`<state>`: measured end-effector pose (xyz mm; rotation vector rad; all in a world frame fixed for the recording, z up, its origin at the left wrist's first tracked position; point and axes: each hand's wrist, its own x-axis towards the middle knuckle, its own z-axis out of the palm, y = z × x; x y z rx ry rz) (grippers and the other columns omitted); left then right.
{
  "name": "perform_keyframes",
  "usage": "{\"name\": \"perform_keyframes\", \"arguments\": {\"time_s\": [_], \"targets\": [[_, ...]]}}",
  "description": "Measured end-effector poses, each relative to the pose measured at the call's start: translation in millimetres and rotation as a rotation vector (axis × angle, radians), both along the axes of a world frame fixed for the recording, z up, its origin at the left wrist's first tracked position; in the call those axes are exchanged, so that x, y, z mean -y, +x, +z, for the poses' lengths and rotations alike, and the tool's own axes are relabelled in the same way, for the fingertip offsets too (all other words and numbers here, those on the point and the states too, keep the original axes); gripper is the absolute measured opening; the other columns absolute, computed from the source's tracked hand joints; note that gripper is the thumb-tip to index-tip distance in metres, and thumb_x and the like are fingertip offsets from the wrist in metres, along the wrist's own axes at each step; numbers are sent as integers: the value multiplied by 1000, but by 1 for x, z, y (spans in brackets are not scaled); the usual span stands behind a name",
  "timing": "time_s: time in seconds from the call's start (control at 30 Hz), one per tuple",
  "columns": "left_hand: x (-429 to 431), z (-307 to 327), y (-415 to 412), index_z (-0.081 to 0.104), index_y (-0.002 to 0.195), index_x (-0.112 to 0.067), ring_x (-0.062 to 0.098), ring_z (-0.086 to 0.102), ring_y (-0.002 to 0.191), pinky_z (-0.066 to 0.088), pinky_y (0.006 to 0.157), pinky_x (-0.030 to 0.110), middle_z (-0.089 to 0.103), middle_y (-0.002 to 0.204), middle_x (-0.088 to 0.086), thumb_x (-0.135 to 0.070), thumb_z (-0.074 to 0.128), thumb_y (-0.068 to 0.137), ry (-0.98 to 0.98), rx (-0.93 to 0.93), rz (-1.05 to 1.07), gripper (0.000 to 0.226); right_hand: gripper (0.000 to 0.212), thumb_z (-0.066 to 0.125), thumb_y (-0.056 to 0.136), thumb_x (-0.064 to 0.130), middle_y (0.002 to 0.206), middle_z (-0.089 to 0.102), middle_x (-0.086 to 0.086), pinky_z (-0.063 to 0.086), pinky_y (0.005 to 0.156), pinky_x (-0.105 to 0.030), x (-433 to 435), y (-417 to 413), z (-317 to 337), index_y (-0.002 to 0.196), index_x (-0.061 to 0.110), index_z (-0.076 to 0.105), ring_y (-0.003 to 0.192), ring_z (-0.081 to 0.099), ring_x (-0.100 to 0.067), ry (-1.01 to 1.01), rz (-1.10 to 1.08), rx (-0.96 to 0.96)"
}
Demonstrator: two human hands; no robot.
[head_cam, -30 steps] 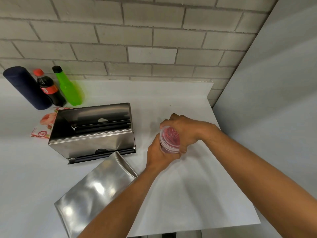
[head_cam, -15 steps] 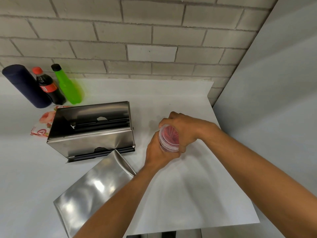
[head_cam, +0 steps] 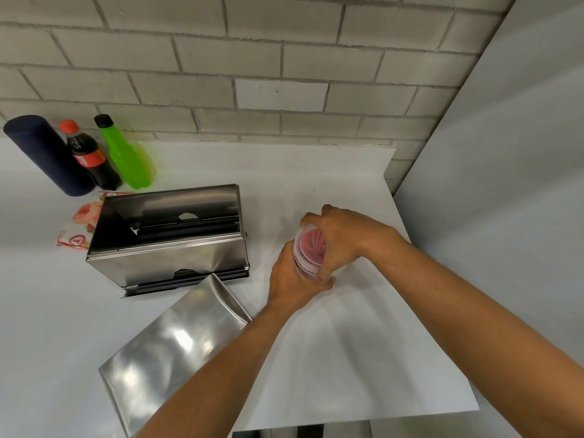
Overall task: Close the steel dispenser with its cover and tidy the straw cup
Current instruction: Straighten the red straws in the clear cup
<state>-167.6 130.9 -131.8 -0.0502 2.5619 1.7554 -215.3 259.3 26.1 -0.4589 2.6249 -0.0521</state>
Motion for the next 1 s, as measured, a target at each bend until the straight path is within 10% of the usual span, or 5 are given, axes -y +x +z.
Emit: {"name": "perform_keyframes", "arguments": {"time_s": [0.57,1.0], "targets": [[-1,-2,-8,52,123,-52,-3,64,99,56,83,16,64,108,-28,-46,101,40,26,64,-58,97,123,100,42,41,124,40,3,58,83,-42,2,-3,-1,146,41,34,115,45,-22,-13,35,72],[9,4,-15,57,98,-53,-10,66,87,47,64,0,70,96,-24,-38,101,39,10,143,-114,75,113,100,49,16,127,37,5,54,78,-37,8,-7,-5,140,45,39,116,37,-20,16,145,113]]}}
